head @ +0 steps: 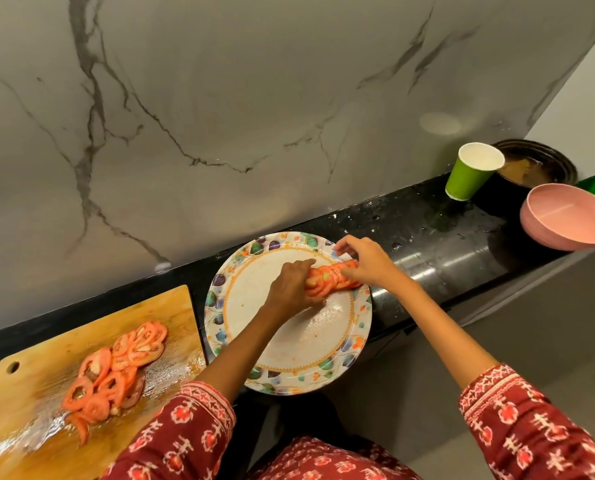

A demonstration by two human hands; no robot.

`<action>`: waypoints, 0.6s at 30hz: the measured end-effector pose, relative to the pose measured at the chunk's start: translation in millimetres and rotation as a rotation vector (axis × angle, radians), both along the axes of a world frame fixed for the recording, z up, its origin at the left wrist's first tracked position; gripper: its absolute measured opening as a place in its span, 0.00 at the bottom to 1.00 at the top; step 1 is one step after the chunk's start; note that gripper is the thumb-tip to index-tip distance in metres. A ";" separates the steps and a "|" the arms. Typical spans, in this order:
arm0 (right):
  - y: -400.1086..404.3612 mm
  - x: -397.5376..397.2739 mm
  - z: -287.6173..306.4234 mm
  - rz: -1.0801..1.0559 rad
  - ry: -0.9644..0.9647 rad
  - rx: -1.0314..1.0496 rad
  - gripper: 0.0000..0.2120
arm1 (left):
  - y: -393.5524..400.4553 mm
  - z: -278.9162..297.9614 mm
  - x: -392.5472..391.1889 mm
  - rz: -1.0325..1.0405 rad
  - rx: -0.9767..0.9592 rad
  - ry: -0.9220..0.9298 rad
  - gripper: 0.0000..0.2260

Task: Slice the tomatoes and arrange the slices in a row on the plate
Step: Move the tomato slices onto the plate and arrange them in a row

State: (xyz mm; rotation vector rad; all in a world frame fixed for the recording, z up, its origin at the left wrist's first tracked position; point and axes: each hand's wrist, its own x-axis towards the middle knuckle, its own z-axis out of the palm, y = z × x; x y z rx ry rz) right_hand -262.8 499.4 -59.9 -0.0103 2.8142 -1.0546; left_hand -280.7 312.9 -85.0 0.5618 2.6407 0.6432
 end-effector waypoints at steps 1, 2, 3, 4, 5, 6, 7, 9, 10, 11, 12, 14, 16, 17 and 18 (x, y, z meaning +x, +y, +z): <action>-3.1 0.6 -1.4 0.072 -0.025 0.064 0.21 | 1.6 0.6 0.2 0.005 -0.006 0.010 0.37; -6.4 1.3 -3.5 0.135 -0.037 0.134 0.26 | 4.1 2.0 0.1 0.009 0.005 0.019 0.37; -10.1 1.6 -6.1 0.183 -0.035 0.200 0.30 | 6.2 3.0 0.0 0.011 0.021 0.022 0.37; -13.3 1.9 -9.6 0.216 -0.023 0.246 0.32 | 8.3 4.4 0.4 0.008 0.035 0.021 0.37; -16.0 2.8 -12.5 0.234 -0.014 0.274 0.33 | 9.7 5.8 1.5 0.005 0.042 0.018 0.36; -17.6 4.2 -15.1 0.239 -0.007 0.282 0.34 | 10.7 6.4 2.4 0.005 0.046 0.015 0.36; -18.0 6.2 -16.7 0.235 0.000 0.267 0.34 | 11.1 6.6 3.4 0.007 0.050 0.014 0.37; -17.0 10.2 -18.0 0.223 0.027 0.210 0.34 | 11.4 5.9 4.4 0.021 0.076 0.017 0.37; -16.4 11.9 -18.5 0.219 0.049 0.190 0.35 | 11.4 5.3 4.7 0.032 0.090 0.022 0.37; -16.0 13.2 -19.2 0.213 0.069 0.177 0.35 | 11.3 4.3 4.7 0.043 0.099 0.025 0.36; -15.1 14.5 -20.2 0.204 0.086 0.169 0.35 | 11.7 3.2 4.9 0.053 0.107 0.027 0.36; -12.1 15.1 -22.4 0.180 0.131 0.144 0.36 | 13.0 1.2 5.8 0.071 0.127 0.027 0.36; -8.6 14.2 -21.9 0.163 0.162 0.126 0.37 | 14.3 0.6 6.4 0.066 0.158 0.024 0.36; -7.2 13.3 -21.4 0.163 0.159 0.131 0.37 | 14.5 0.5 6.5 0.056 0.174 0.021 0.36; -6.2 12.2 -21.2 0.170 0.146 0.144 0.37 | 14.2 0.2 6.5 0.045 0.183 0.015 0.36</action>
